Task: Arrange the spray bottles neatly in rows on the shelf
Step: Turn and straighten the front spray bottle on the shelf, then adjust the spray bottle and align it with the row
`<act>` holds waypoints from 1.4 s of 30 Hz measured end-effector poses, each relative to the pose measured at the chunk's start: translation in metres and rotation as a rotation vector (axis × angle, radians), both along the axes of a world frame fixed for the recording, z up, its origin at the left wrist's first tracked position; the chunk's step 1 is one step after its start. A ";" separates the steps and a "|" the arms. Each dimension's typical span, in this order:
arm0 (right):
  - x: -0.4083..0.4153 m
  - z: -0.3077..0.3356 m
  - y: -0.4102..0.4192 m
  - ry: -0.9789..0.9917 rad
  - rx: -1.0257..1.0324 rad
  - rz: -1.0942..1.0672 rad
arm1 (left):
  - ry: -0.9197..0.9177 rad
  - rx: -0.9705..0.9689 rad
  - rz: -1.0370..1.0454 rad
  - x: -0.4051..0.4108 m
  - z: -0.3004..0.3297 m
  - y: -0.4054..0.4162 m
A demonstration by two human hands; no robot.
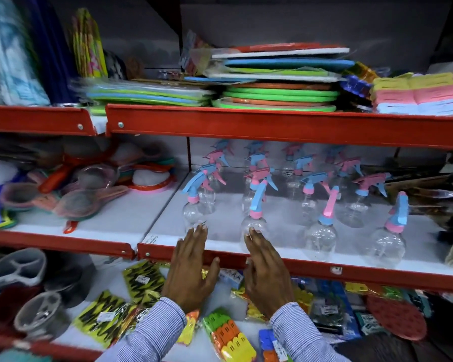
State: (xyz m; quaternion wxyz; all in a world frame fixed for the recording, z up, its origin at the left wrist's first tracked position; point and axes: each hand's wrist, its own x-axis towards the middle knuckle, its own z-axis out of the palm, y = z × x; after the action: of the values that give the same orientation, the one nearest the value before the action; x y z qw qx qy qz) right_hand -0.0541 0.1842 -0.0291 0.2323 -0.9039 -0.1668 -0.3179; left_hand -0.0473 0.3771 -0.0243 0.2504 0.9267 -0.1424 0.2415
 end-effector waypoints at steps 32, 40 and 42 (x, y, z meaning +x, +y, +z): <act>0.076 0.034 0.117 0.568 0.468 -0.010 | 0.314 -0.337 -0.211 0.067 0.033 0.089; 0.058 0.033 0.111 0.580 0.474 -0.005 | 0.295 -0.332 -0.168 0.046 0.034 0.084; 0.059 0.037 0.111 0.610 0.494 0.006 | 0.269 -0.355 -0.127 0.040 0.036 0.083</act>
State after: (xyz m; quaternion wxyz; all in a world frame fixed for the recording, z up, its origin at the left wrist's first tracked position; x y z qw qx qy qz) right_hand 0.0044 0.2948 0.0083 0.4829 -0.8732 -0.0112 -0.0646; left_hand -0.0072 0.4599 0.0115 0.4410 0.8811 -0.1210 0.1209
